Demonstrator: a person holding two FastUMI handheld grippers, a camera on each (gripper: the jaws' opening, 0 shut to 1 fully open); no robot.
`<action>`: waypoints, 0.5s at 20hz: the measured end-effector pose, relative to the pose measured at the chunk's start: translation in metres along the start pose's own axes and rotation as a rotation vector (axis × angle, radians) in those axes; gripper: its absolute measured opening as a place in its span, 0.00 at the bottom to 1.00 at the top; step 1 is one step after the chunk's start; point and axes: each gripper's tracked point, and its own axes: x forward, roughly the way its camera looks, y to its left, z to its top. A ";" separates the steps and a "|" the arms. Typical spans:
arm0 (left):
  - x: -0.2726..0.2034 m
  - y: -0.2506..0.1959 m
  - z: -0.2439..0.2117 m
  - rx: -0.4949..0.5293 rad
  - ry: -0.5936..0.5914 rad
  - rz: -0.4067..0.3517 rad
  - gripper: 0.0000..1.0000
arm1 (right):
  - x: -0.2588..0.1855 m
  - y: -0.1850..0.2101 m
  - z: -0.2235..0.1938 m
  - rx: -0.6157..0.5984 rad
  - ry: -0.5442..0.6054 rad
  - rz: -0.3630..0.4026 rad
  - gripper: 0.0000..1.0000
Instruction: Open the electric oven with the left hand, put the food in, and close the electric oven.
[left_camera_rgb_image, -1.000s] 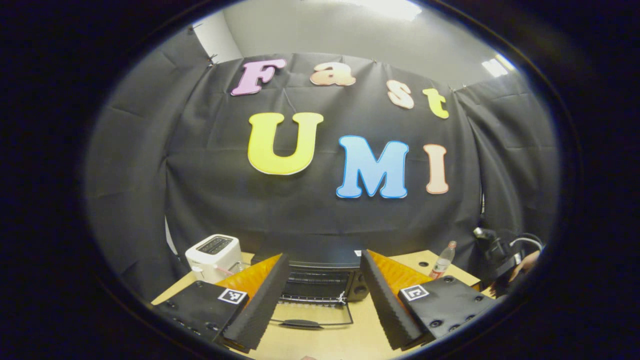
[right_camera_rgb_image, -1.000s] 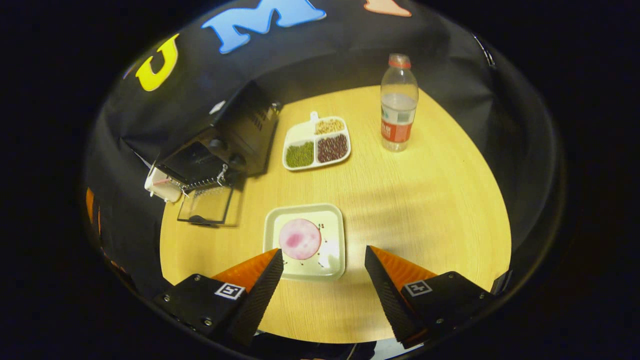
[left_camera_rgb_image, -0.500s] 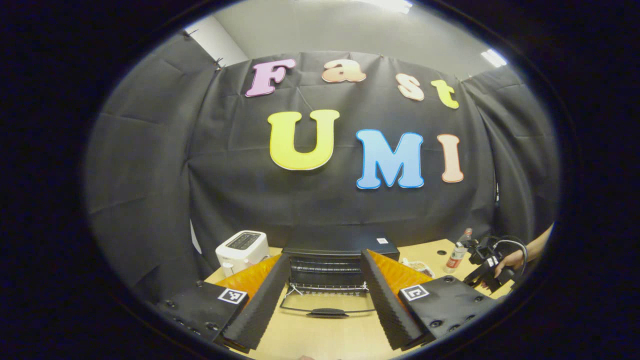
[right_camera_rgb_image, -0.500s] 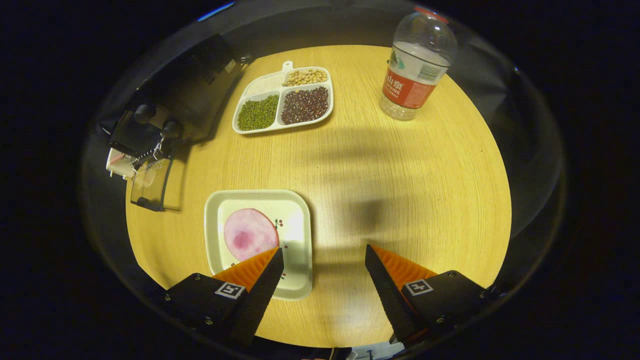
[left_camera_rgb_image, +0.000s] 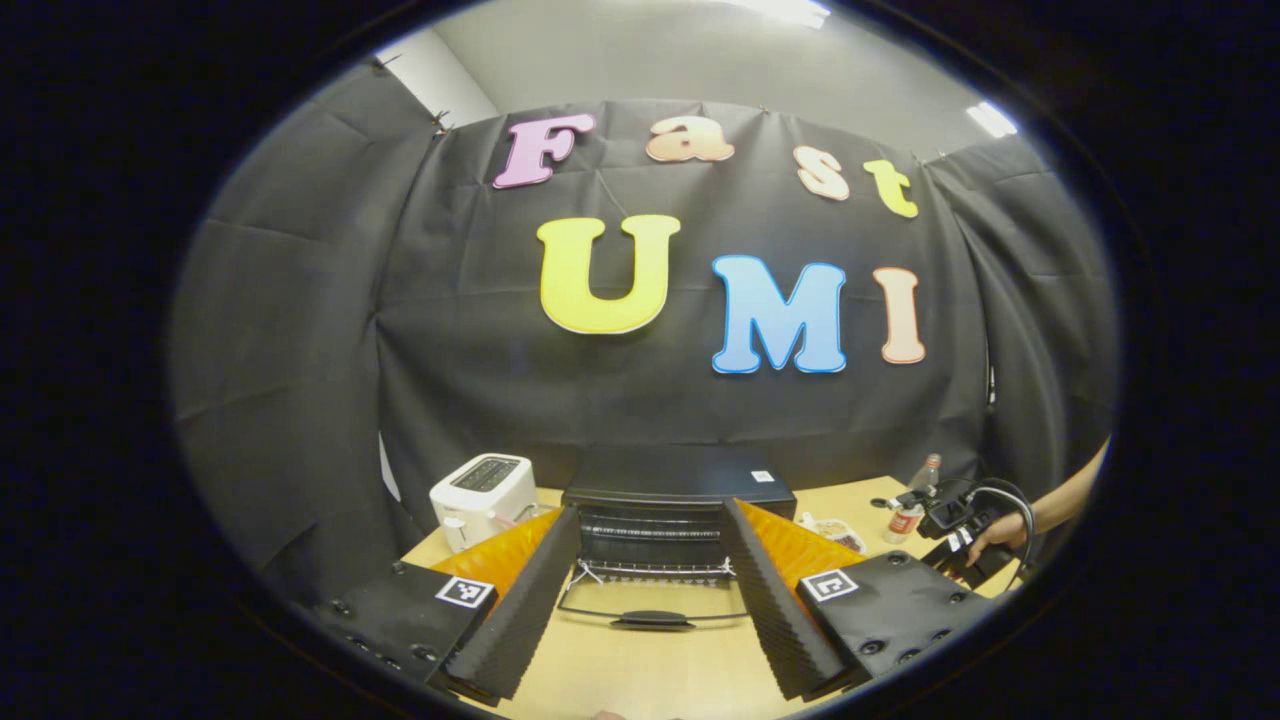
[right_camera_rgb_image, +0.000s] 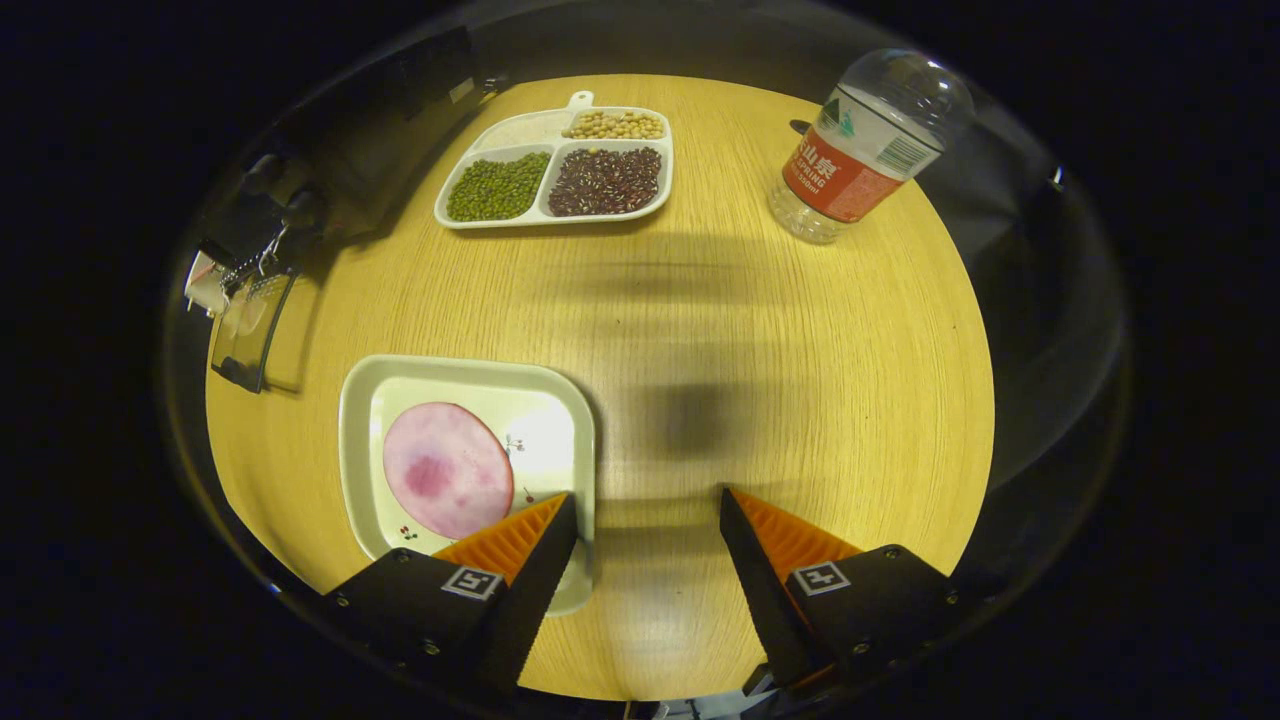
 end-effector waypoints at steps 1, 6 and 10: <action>-0.001 0.001 0.000 0.001 -0.001 -0.002 0.97 | 0.000 0.004 -0.003 0.011 0.008 0.019 0.89; 0.002 0.002 -0.004 0.009 0.008 -0.009 0.92 | 0.002 0.011 -0.002 -0.027 -0.015 0.046 0.88; 0.005 0.001 -0.004 -0.014 0.006 -0.009 0.92 | 0.000 0.015 0.001 -0.098 -0.039 0.070 0.30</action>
